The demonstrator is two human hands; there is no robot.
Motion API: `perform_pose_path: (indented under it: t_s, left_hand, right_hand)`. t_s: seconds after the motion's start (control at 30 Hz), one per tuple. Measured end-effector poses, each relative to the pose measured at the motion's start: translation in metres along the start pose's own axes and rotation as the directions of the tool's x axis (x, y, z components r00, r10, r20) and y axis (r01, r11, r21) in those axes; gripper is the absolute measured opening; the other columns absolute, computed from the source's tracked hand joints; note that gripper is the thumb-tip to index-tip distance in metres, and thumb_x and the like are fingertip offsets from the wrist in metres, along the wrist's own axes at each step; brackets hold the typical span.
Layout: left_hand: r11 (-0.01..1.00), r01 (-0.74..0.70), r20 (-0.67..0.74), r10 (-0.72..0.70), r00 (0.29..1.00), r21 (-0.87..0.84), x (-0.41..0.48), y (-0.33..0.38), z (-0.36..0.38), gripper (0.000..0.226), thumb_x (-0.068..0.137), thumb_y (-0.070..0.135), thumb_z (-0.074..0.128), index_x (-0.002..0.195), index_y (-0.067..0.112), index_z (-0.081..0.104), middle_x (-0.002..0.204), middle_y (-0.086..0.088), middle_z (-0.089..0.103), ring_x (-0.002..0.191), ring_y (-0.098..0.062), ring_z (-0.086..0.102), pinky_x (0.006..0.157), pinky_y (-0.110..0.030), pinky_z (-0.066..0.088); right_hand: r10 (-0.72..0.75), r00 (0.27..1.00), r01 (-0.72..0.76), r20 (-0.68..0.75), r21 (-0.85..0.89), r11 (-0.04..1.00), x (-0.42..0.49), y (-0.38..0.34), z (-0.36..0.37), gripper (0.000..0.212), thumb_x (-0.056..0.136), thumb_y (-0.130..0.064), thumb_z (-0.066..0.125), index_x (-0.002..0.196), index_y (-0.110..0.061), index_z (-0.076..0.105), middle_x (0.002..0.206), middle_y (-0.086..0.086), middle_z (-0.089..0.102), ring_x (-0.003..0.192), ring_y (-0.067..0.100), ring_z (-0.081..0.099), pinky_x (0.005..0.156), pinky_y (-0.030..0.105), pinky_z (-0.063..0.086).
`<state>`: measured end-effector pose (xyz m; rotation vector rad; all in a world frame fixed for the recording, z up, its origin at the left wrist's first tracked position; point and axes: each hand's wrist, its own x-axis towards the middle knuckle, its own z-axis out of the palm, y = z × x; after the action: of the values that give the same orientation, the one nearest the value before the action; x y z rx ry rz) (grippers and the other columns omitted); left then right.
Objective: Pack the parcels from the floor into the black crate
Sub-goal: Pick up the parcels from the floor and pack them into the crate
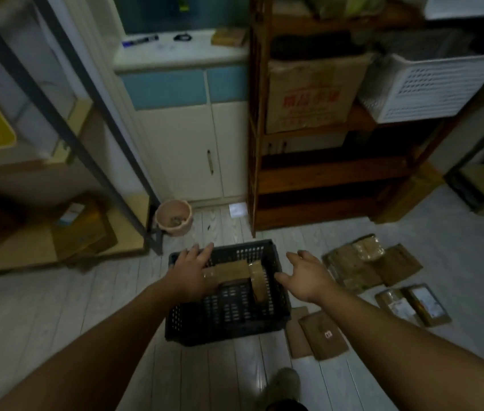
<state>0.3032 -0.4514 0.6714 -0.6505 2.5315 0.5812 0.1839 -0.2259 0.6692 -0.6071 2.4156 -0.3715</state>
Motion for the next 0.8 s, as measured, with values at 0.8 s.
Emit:
perform_pose_path:
  t_s: [0.8]
  left_hand:
    - [0.887,-0.461,-0.033,0.46,0.887,-0.034,-0.145,0.29,0.022,0.079,0.091,0.043,0.054,0.15,0.036,0.0,0.16,0.0,-0.006,0.146,-0.026,-0.008,0.119,-0.045,0.007]
  right_hand:
    - [0.277,0.887,-0.252,-0.37,0.115,0.961,-0.281,0.194,-0.099,0.067,0.094,-0.046,0.05,0.15,-0.021,0.024,0.155,0.005,0.022,0.138,0.024,0.031,0.11,0.034,0.031]
